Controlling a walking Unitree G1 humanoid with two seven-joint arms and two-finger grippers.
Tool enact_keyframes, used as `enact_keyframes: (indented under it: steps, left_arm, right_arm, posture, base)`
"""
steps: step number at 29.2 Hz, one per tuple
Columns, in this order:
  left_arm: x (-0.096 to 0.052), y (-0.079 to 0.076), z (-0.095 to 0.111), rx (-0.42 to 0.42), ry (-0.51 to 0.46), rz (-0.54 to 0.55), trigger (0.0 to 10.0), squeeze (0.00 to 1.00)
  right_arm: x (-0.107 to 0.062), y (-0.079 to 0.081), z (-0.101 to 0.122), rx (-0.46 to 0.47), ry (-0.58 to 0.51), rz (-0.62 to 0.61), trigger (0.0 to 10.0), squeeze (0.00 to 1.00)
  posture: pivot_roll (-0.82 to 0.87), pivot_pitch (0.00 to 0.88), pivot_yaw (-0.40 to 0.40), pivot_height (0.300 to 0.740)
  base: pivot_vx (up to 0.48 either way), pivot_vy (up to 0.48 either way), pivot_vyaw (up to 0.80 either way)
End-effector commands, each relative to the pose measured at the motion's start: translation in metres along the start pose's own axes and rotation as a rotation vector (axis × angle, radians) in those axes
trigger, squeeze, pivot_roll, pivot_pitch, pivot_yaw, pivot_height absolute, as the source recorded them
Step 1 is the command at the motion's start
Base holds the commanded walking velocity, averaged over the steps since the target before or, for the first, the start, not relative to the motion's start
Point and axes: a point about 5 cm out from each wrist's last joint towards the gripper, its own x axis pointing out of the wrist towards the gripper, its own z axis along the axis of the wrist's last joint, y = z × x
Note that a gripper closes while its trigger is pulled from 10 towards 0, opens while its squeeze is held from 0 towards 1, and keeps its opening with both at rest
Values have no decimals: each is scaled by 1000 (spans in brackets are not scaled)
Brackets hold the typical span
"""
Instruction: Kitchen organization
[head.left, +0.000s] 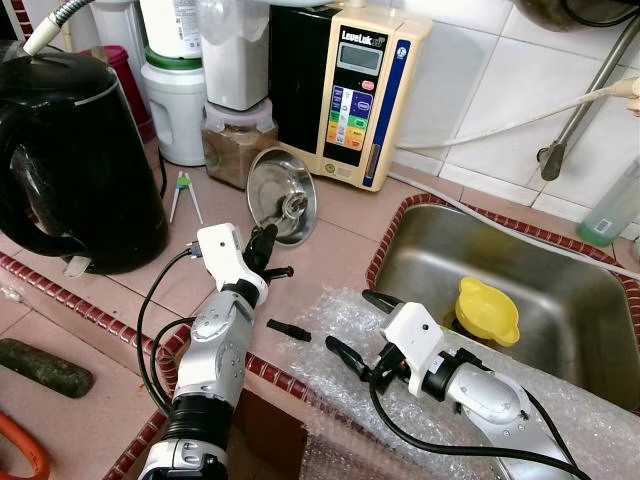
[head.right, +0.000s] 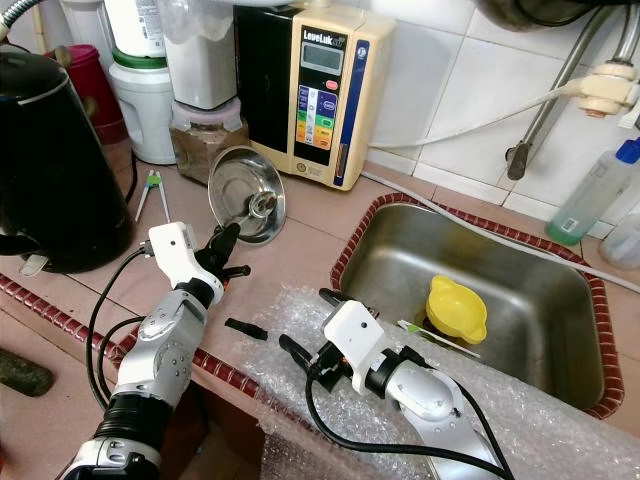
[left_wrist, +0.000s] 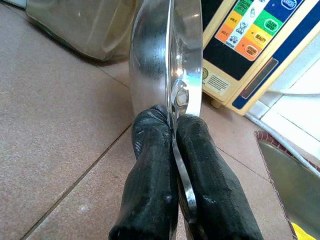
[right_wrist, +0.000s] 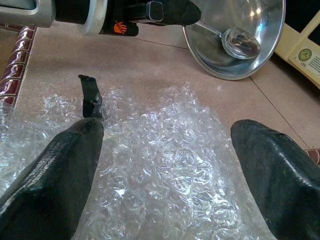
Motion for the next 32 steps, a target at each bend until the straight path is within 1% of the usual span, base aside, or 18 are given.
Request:
enact_keyframes:
  steps: [1,3,4,5,6,7,8,9,10,13,14,15,16,17,18,21,23,32]
  left_arm:
    - [-7,4,-36,6,207,35,0,0]
    - [-7,4,-36,6,207,35,0,0]
    - [-8,4,-44,-11,281,58,0,0]
    - [-8,4,-44,-11,281,58,0,0]
    - [-7,5,-46,-12,309,59,2549,0]
    - [-7,5,-46,-10,323,65,3451,0]
    - [-6,6,-46,-6,332,72,7490,0]
    - [-6,6,-46,-6,332,72,7490,0]
    - [-6,7,-47,-4,344,75,10000,0]
    - [-5,8,-48,-9,356,83,10000,0]
    - [-6,10,-50,-31,372,96,10000,0]
    - [-6,12,-52,-40,389,110,10000,220]
    - [-7,15,-54,-54,402,129,10000,639]
    - [-7,15,-54,-54,402,129,10000,639]
    - [-8,17,-55,-64,413,145,10000,1000]
    - [-9,26,-58,-113,437,220,10000,1000]
    - [-9,28,-57,-96,437,229,10000,1000]
    - [-9,30,-57,-101,443,242,10000,1000]
  right_arm:
    - [-2,-4,-3,-7,14,-12,10000,125]
    - [-2,-4,-3,-7,14,-12,10000,125]
    - [-1,-4,-3,-15,19,-13,10000,122]
    - [-1,-4,-3,-15,19,-13,10000,122]
    - [-1,-4,-3,-17,20,-14,10000,122]
    - [-1,-4,-4,-18,21,-15,10000,118]
    - [-1,-4,-4,-18,21,-15,10000,122]
    - [-1,-4,-4,-18,21,-15,10000,122]
    - [0,-4,-4,-19,22,-17,10000,122]
    - [0,-4,-4,-20,22,-19,10000,122]
    - [0,-4,-4,-22,21,-21,10000,122]
    - [0,-5,-4,-23,22,-24,10000,122]
    - [0,-5,-4,-25,22,-26,10000,122]
    - [0,-5,-4,-25,22,-26,10000,122]
    - [0,-5,-5,-25,23,-28,10000,122]
    - [1,-6,-5,-30,24,-32,10000,122]
    - [0,-6,-5,-31,25,-34,10000,122]
    - [0,-7,-6,-38,27,-43,10000,122]
  posture:
    - [141,0,-64,740]
    - [141,0,-64,740]
    - [141,0,-62,740]
    - [141,0,-62,740]
    - [141,0,-61,740]
    - [142,0,-60,740]
    - [142,0,-60,740]
    - [142,0,-60,740]
    - [141,0,-59,740]
    - [142,0,-57,740]
    - [141,0,-54,740]
    - [141,0,-54,740]
    - [142,0,-53,740]
    - [142,0,-53,740]
    - [141,0,-53,740]
    - [141,0,-52,740]
    - [141,0,-52,740]
    - [140,0,-54,740]
  base:
    - [0,0,0]
    - [0,0,0]
    - [0,0,0]
    - [0,0,0]
    - [0,0,0]
    - [0,0,0]
    - [0,0,0]
    - [0,0,0]
    - [0,0,0]
    - [0,0,0]
    - [0,0,0]
    - [0,0,0]
    - [0,0,0]
    - [0,0,0]
    - [0,0,0]
    - [0,0,0]
    - [0,0,0]
    - [0,0,0]
